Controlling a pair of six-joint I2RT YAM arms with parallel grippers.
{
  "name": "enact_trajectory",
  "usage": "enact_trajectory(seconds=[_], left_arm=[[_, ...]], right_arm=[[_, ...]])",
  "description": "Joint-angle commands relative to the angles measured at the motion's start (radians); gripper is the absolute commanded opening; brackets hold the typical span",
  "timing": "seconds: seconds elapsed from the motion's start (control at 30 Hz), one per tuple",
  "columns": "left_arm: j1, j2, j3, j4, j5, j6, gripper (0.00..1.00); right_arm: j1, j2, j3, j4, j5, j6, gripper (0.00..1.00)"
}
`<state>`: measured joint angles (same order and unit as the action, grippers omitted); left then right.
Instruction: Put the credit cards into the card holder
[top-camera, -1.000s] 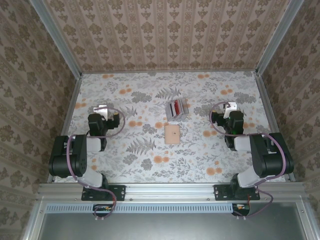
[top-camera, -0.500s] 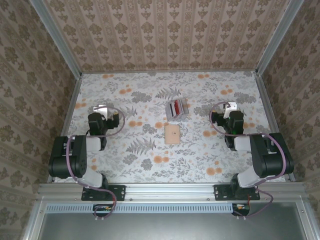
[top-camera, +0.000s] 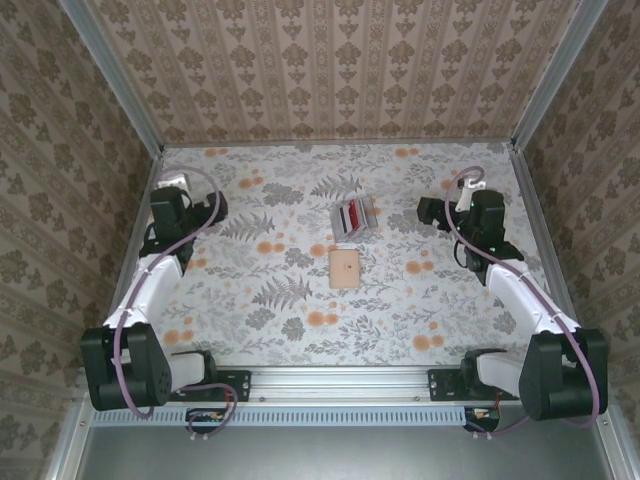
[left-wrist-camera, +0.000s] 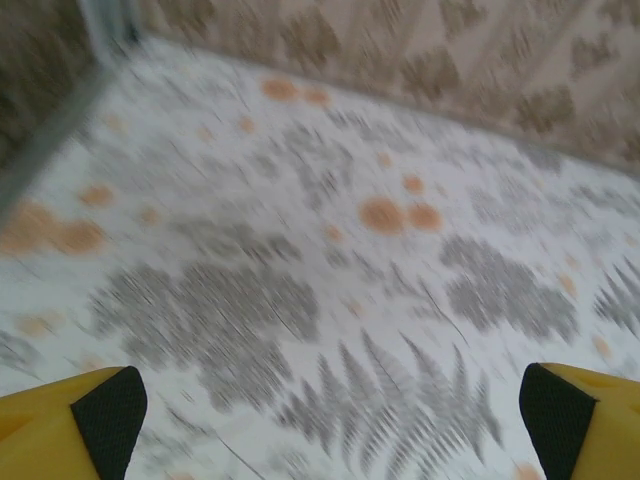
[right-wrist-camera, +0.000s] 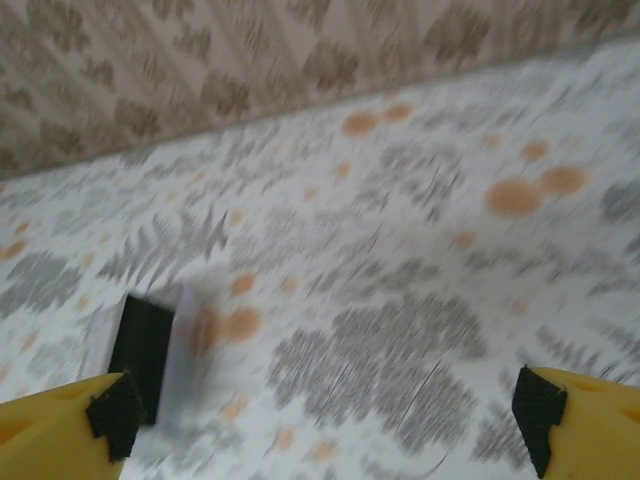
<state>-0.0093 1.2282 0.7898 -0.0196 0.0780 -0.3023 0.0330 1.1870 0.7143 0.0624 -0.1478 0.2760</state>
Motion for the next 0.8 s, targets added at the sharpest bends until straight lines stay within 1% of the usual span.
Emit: enact_trajectory(seconds=[0.0,0.07,0.17,0.2,0.27,0.37,0.43,0.53,0.6,0.77], left_arm=[[-0.060,-0.013,-0.002,-0.130,0.163,-0.098,1.00],[-0.115,-0.019,-0.008,-0.147,0.188,-0.098,1.00],[-0.205,-0.027,-0.011,-0.188,0.193,-0.098,1.00],[-0.233,-0.029,-0.016,-0.195,0.201,-0.104,1.00],[-0.283,-0.029,-0.029,-0.203,0.224,-0.123,1.00],[-0.343,-0.019,-0.062,-0.193,0.241,-0.151,1.00],[-0.357,-0.002,-0.092,-0.165,0.256,-0.171,1.00],[-0.358,0.039,-0.100,-0.146,0.286,-0.197,1.00],[-0.358,0.054,-0.101,-0.127,0.298,-0.211,1.00],[-0.362,0.072,-0.098,-0.101,0.303,-0.238,1.00]], right_arm=[[0.054,0.017,0.058,-0.237,-0.116,0.084,0.96],[0.103,0.024,0.086,-0.294,-0.120,0.100,0.93],[0.202,0.055,0.133,-0.409,-0.126,0.108,0.88],[0.240,0.071,0.146,-0.447,-0.132,0.105,0.85],[0.308,0.101,0.162,-0.510,-0.109,0.104,0.81],[0.402,0.149,0.182,-0.561,-0.058,0.108,0.69],[0.464,0.194,0.211,-0.582,-0.009,0.113,0.65],[0.547,0.284,0.266,-0.594,0.063,0.112,0.63],[0.592,0.343,0.314,-0.636,0.116,0.104,0.61],[0.656,0.480,0.442,-0.722,0.229,0.056,0.60]])
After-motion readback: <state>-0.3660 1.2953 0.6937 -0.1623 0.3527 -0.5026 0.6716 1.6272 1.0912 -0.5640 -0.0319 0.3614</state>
